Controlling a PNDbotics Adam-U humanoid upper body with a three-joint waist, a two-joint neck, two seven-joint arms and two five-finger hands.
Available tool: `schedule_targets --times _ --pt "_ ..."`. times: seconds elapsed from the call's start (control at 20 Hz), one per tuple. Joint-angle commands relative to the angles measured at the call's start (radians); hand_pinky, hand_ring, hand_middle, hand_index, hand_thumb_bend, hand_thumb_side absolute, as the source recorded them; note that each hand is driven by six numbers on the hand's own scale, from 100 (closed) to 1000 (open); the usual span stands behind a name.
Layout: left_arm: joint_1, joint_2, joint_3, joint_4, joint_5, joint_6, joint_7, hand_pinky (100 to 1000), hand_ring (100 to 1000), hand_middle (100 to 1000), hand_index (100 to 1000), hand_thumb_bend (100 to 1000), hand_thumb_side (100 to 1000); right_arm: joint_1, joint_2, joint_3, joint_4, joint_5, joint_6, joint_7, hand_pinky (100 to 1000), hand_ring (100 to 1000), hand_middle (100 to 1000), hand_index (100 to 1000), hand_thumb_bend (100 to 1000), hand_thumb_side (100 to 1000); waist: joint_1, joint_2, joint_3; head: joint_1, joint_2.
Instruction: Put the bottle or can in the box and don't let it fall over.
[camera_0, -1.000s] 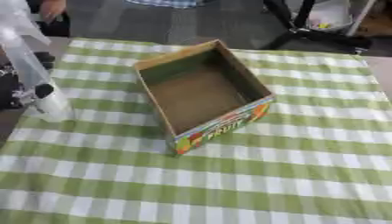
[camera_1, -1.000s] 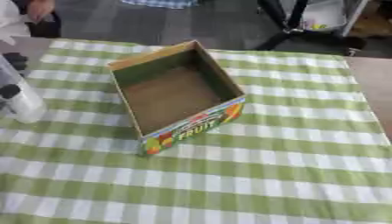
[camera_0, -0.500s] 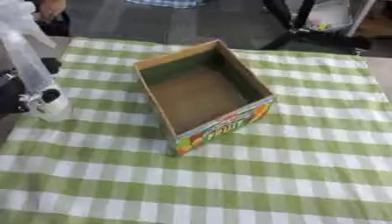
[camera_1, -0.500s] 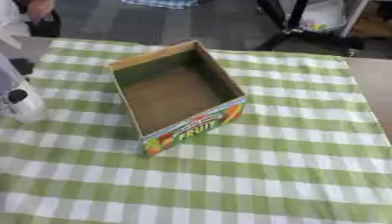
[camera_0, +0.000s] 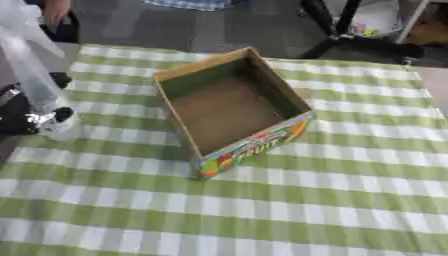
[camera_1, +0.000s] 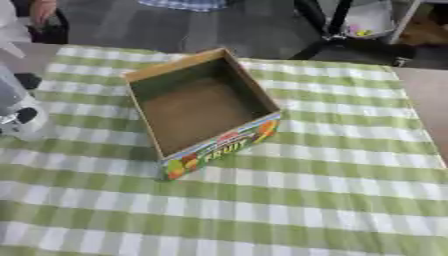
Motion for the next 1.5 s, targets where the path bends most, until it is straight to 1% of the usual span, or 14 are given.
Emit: schedule_targets --times 0.05,0.15,0.35,0.6,0.65,0.8,0.85,1.0,1.05,1.1,1.15,1.4,1.45,1.5 --pt "-0.009 0.025 -0.001 -0.003 -0.009 -0.004 0.010 1000 1000 875 919 483 286 -0.002 -0.009 -0.006 -0.018 0.001 -0.001 0.004 915 1000 1000 1000 100 640 0.003 -0.011 -0.001 0.004 -0.011" --pt "-0.008 0.024 -0.001 0.001 -0.011 -0.004 0.010 1000 1000 861 903 459 270 -0.003 -0.009 -0.006 -0.018 0.001 -0.001 0.005 915 1000 1000 1000 100 640 0.003 -0.010 -0.001 0.003 -0.011" --pt "-0.007 0.023 -0.002 0.009 -0.014 0.001 0.004 1000 1000 831 879 408 187 -0.003 -0.008 -0.007 -0.018 0.001 0.000 0.005 915 1000 1000 1000 100 640 0.003 -0.010 -0.001 0.003 -0.012" --pt "-0.010 0.019 -0.002 0.017 -0.009 0.012 -0.005 1000 1000 796 843 335 137 -0.004 -0.005 -0.007 -0.018 0.004 0.002 0.005 916 1000 1000 1000 100 641 0.002 -0.008 -0.002 0.004 -0.014" --pt "-0.011 0.018 -0.002 0.018 -0.006 0.015 -0.006 1000 1000 779 822 275 100 -0.003 -0.005 -0.007 -0.018 0.004 0.002 0.006 916 1000 1000 1000 100 640 0.002 -0.008 -0.002 0.004 -0.014" --pt "-0.012 0.017 -0.002 0.020 0.002 0.024 -0.010 1000 1000 758 800 166 100 -0.002 -0.005 -0.007 -0.018 0.004 0.000 0.006 916 1000 1000 1000 100 640 0.001 -0.008 -0.001 0.004 -0.014" --pt "-0.012 0.017 -0.002 0.020 0.005 0.026 -0.012 1000 1000 745 787 100 100 -0.002 -0.005 -0.007 -0.018 0.004 0.000 0.006 916 1000 1000 1000 100 640 0.001 -0.008 -0.001 0.004 -0.014" --pt "-0.015 0.016 -0.001 0.025 0.016 0.037 -0.010 1000 1000 679 726 100 100 -0.002 -0.005 -0.007 -0.018 0.004 0.001 0.006 916 1000 1000 1000 100 640 0.001 -0.008 -0.001 0.005 -0.015" --pt "-0.016 0.017 0.000 0.028 0.019 0.041 -0.007 1000 1000 631 677 100 100 -0.002 -0.004 -0.008 -0.018 0.004 0.001 0.006 916 1000 1000 1000 100 641 0.001 -0.008 -0.001 0.004 -0.015" --pt "-0.016 0.017 0.001 0.030 0.021 0.045 0.001 1000 1000 622 667 100 147 -0.002 -0.004 -0.008 -0.018 0.004 0.002 0.006 916 1000 1000 1000 100 641 0.001 -0.008 -0.001 0.004 -0.015" --pt "-0.017 0.017 0.002 0.032 0.023 0.048 0.011 1000 1000 594 635 100 313 -0.002 -0.004 -0.008 -0.018 0.003 0.002 0.006 916 1000 1000 1000 100 641 0.001 -0.008 -0.001 0.004 -0.015" --pt "-0.019 0.019 0.001 0.045 0.025 0.064 0.060 1000 1000 514 516 100 354 -0.002 -0.004 -0.009 -0.018 0.002 0.002 0.006 917 1000 1000 1000 100 641 0.002 -0.008 -0.002 0.005 -0.016" --pt "-0.019 0.019 0.001 0.047 0.025 0.067 0.065 1000 1000 488 455 100 352 -0.002 -0.004 -0.009 -0.018 0.002 0.003 0.006 917 1000 1000 1000 100 642 0.002 -0.008 -0.002 0.005 -0.016" --pt "-0.019 0.019 0.001 0.048 0.026 0.069 0.068 1000 1000 478 428 100 353 -0.002 -0.003 -0.009 -0.018 0.002 0.004 0.006 917 1000 1000 1000 100 642 0.002 -0.009 -0.002 0.005 -0.016"
